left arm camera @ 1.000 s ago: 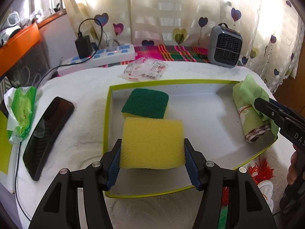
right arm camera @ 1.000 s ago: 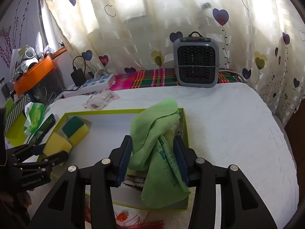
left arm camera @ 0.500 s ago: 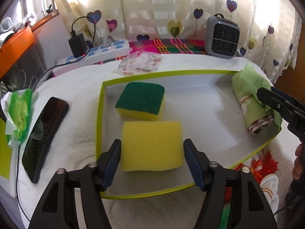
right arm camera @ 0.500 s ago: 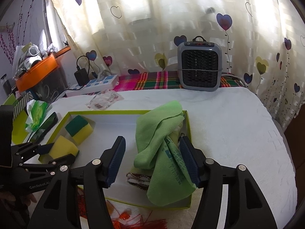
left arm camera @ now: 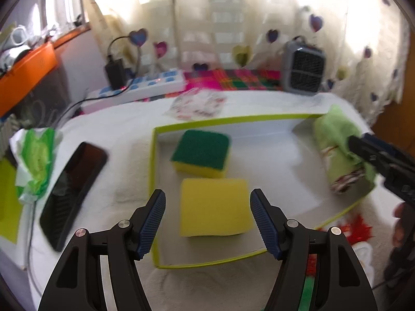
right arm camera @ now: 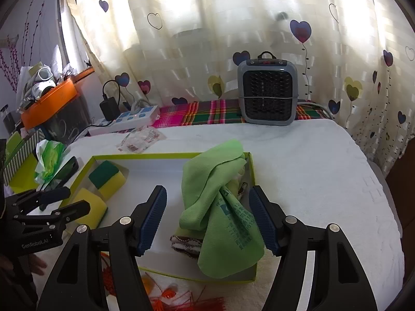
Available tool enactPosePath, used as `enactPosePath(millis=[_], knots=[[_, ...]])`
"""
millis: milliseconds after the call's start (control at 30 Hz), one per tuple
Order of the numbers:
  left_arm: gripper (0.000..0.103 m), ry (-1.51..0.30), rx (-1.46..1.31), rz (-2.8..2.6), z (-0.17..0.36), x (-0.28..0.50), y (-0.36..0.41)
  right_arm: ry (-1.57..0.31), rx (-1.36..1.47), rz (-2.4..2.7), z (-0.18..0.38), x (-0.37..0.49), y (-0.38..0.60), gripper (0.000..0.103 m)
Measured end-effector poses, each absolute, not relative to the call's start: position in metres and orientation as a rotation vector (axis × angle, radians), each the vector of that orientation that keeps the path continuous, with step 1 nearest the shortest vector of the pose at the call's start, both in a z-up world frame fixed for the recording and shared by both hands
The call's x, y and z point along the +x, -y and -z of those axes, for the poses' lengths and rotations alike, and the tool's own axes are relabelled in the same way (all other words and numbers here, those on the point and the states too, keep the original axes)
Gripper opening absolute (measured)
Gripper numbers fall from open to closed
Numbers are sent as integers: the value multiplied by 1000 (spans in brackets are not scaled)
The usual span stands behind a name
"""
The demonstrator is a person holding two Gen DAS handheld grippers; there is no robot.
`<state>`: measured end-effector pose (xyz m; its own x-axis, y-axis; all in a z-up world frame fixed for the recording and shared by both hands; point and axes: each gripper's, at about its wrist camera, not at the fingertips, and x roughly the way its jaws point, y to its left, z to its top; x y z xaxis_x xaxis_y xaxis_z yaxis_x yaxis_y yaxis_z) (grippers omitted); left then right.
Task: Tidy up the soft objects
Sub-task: 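Open the left gripper off the yellow sponge while the right gripper releases the green cloth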
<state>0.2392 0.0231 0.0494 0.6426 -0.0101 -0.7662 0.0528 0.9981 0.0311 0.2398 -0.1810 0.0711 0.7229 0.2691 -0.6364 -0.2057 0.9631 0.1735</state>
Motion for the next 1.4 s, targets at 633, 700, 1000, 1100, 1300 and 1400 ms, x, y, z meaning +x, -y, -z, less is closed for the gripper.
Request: enactPosePath(millis=[633,700,1000,1100,1300,1400], knots=[[68,-890,57,-23,-45,245,-31,-720,88,-267,-73,237,180,67],[68,-901,48,-24,-44,247,-34,-720,88,-267,-74,237,180,67],[68,-848,-21,44,-54,221,-39,-689,88,-261,-81,222,182,67],[68,-813,-43,60,-62,207,-42,-685,82,-255,-83,216,182,67],[67,-799,-54,63,-69,182,-48,-679,90,-250,-85,201,185,67],[67,-803,-62,67,-67,171,-50,-683,94,-248,-84,194,186,67]])
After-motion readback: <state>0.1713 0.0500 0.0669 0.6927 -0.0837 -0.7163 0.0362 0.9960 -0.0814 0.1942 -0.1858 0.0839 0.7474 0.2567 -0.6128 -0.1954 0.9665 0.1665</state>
